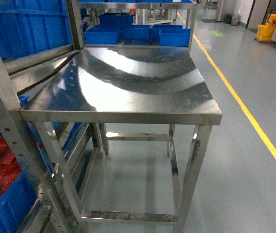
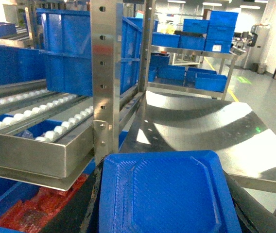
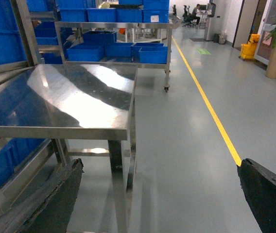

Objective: Pick blue part to blue bin on bottom shelf

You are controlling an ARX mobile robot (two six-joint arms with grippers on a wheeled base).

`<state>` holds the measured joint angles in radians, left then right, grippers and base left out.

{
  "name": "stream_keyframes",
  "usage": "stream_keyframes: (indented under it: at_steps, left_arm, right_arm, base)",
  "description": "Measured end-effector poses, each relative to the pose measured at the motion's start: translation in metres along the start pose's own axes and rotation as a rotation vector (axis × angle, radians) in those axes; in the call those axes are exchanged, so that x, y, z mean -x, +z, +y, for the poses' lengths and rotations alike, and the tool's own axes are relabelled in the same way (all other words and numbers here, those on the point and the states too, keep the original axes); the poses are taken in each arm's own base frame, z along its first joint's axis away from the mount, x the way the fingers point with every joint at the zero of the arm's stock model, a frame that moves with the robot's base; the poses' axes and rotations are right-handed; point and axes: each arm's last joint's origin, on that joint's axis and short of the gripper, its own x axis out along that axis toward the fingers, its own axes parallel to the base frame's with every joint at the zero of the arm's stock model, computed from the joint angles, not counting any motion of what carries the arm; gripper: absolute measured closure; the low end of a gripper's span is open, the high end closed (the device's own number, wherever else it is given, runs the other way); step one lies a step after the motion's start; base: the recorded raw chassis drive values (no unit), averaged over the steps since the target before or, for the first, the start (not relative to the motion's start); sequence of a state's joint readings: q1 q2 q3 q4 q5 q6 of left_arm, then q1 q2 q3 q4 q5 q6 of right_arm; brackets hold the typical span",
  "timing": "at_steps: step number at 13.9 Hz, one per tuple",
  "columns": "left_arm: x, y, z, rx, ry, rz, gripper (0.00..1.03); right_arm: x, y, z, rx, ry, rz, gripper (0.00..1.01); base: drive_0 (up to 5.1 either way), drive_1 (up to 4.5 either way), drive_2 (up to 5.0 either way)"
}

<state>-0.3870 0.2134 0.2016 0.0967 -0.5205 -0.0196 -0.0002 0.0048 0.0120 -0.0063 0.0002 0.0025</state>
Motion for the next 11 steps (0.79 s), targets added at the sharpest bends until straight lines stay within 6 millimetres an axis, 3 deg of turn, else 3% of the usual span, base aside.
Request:
stream_keyframes:
  at_steps: [11]
  left_arm:
    - [0.0000, -0.0002, 0.0000, -0.001, 0.000, 0.002, 0.59]
  right_arm:
    - [0.0000, 0.0003, 0.0000, 0.000, 0.000, -0.003, 0.03]
  base:
    - [-4.9, 2.46, 2.5]
